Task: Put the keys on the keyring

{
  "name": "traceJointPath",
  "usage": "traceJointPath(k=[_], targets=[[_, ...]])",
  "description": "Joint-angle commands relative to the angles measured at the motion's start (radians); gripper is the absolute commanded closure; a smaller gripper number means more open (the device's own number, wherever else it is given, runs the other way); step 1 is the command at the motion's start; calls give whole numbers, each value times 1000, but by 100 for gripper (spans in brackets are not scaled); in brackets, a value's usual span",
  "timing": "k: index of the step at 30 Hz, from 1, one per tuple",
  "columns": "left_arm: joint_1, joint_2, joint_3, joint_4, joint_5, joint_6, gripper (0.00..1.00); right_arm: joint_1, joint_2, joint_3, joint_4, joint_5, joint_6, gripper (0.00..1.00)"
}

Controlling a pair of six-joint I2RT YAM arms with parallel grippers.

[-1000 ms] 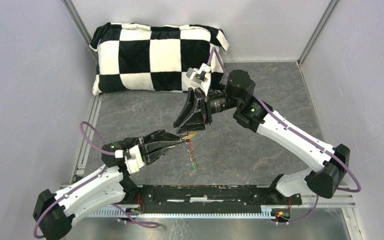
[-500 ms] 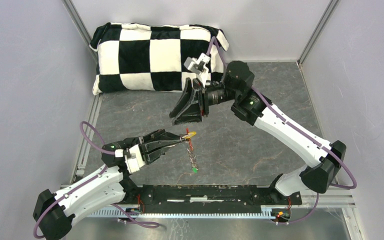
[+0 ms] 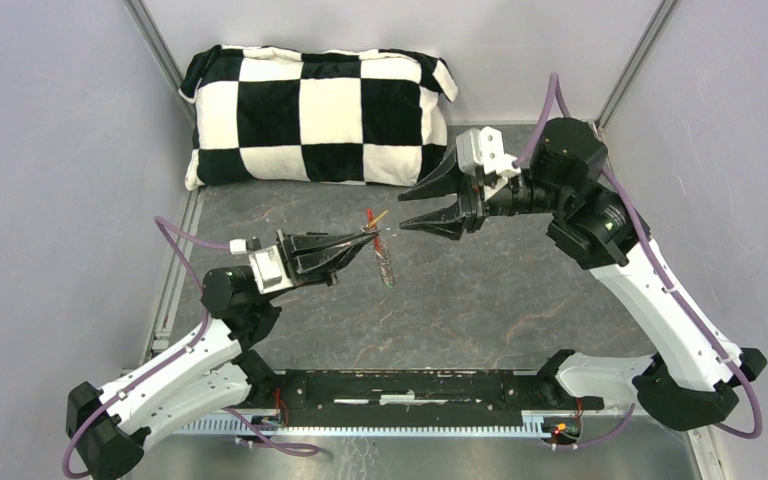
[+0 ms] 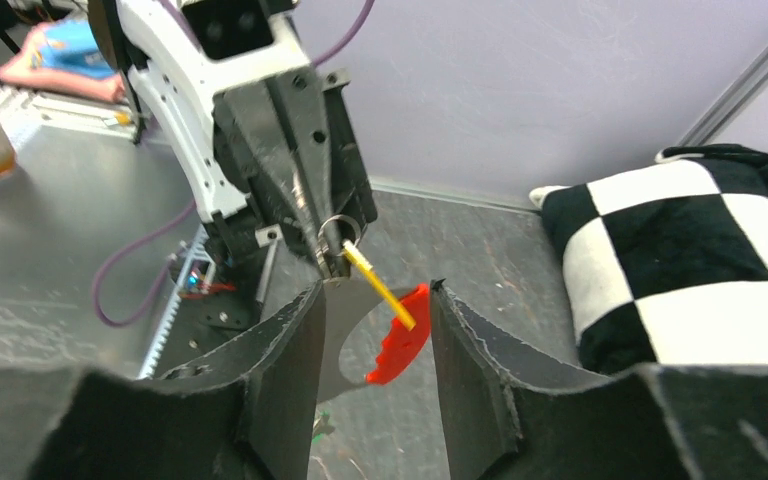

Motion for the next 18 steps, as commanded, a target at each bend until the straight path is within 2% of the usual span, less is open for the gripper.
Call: traceJointPath(k=[1,7,18], targets=[[1,7,63,-42,-87,-87,98,18,-7,-21,-78,36,-210,52],[1,21,62,-43,-30,-104,98,49,44,56,-173,19,-300,51],[8,24,32,-19,17,-68,98,77,59,63,-186,-14,-276,56]])
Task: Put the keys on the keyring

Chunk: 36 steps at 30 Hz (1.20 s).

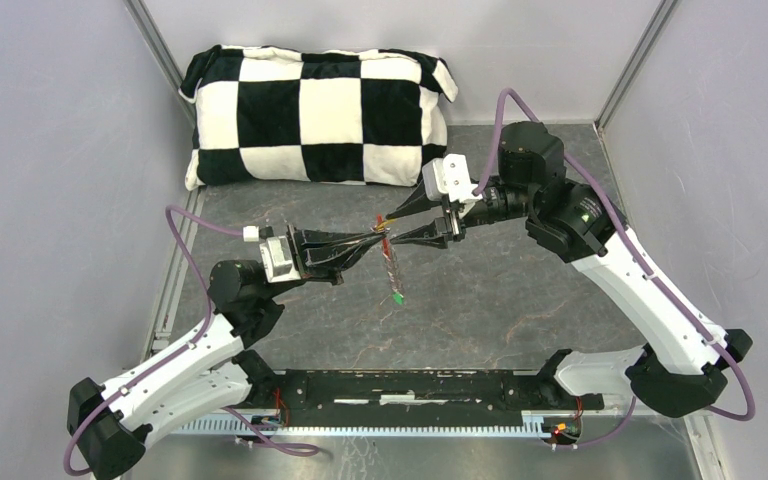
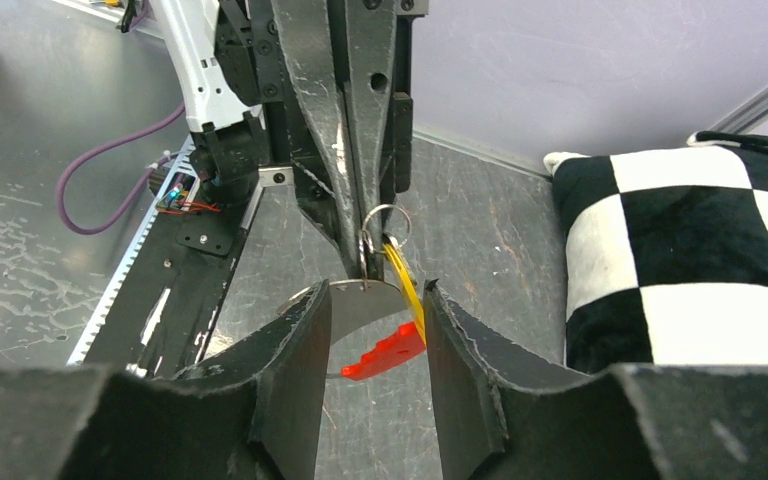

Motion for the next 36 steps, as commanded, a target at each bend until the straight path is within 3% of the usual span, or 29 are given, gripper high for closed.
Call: traceJointPath(k=[1,19,21,24,27,36], targets=[[6,-8,8,54,14,-6,98,13,-1,42,9,-16,5,56],[10,-8,-4,43,26,22,98,33,25,58,25,8,27,67],[10,-8,-2,34,25,24,98,36,22,59,22,18,18,66],[12,-9,-2,33,23,21,98,35,0,58,18,76,2,56],[13,-10,-4,35,23,16,98,35,-31,61,18,128,-14,52],[19,-16,2,31,14,4,98,35,-70,52,-30,120,24,54]])
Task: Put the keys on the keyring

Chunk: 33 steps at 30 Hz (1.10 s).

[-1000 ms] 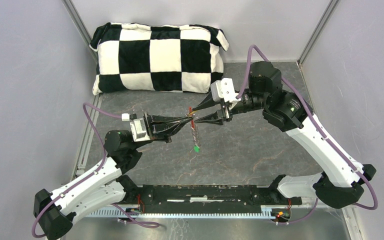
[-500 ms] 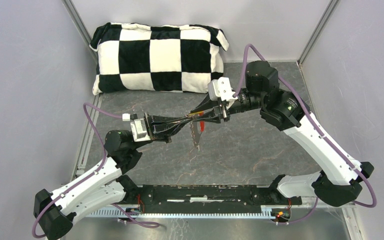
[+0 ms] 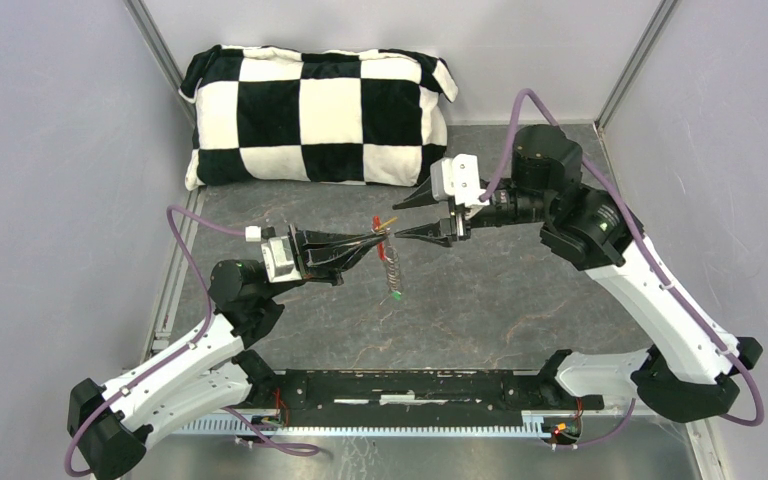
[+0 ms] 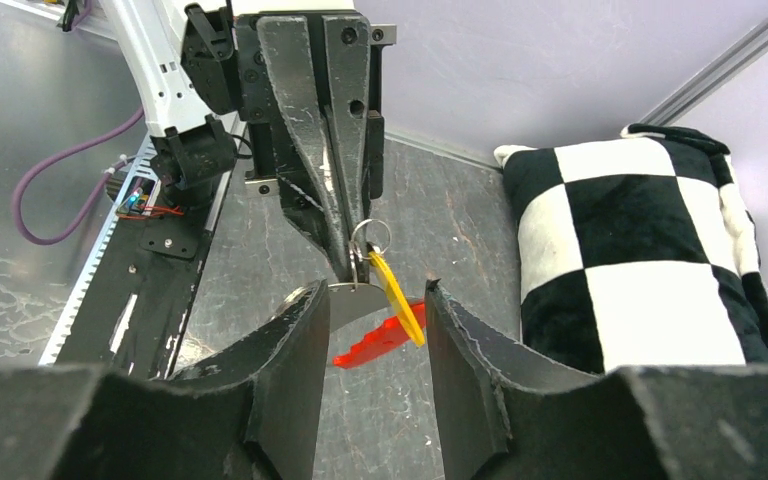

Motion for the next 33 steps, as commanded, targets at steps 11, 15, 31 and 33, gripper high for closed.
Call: traceJointPath(k=[11,15,31,33], targets=[[10,-27,0,44,7,7,98,6,26,13,14,-69,124,54],[10,-31,-4,48,7,13,98,5,45,5,38,-91,149,55],[14,-39,-10,47,14,19,98,5,65,-19,111,-136,195,63],[14,-41,-12,48,20,22,98,4,70,-20,110,-136,198,63]])
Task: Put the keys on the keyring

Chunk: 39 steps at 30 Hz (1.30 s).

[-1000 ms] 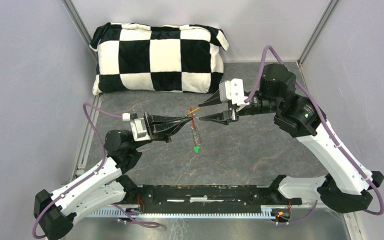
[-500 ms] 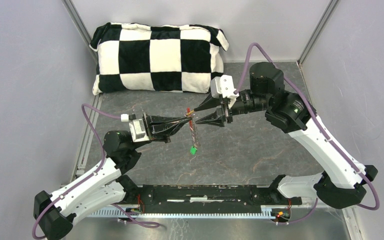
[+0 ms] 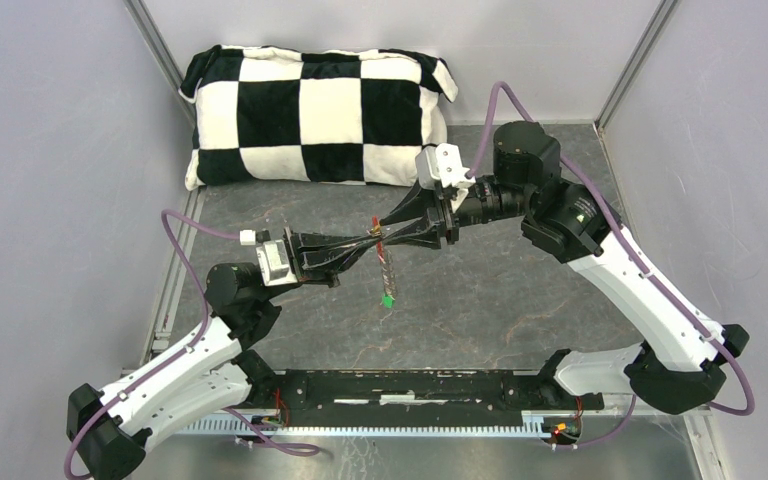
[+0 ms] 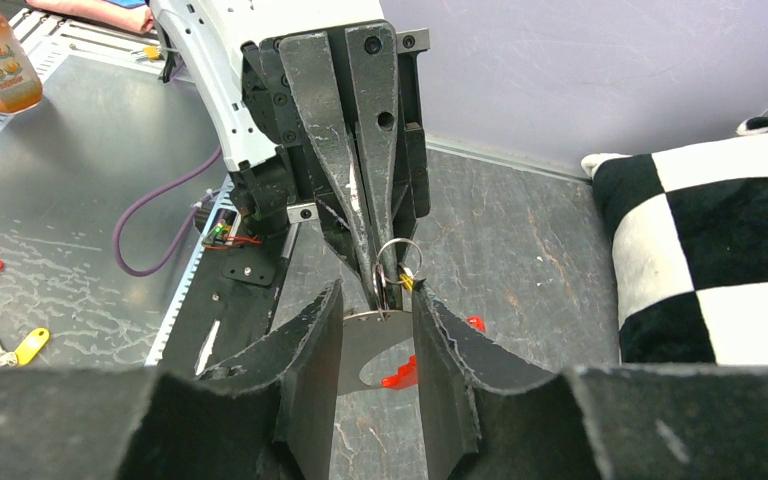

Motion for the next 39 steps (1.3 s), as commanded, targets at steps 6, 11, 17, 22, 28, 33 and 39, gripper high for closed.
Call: traceJointPath(k=[6,11,17,22,28,33,39], targets=[[5,-20,-3,54,37,36,98,5,8,-6,30,-7,18,63],[5,-19,-3,54,45,39,98,4,11,-1,27,-24,24,70],[5,-17,0,51,35,44,98,5,16,-4,17,-47,22,72],[7,-19,4,36,20,47,98,5,21,-16,7,-52,12,73],[12,-20,9,27,16,45,98,5,30,0,-28,-23,-9,95],[12,-18,9,11,13,52,98,5,3,-2,-15,48,-18,100],[12,0,14,-46,-18,79,89,5,13,19,-51,83,-12,100]])
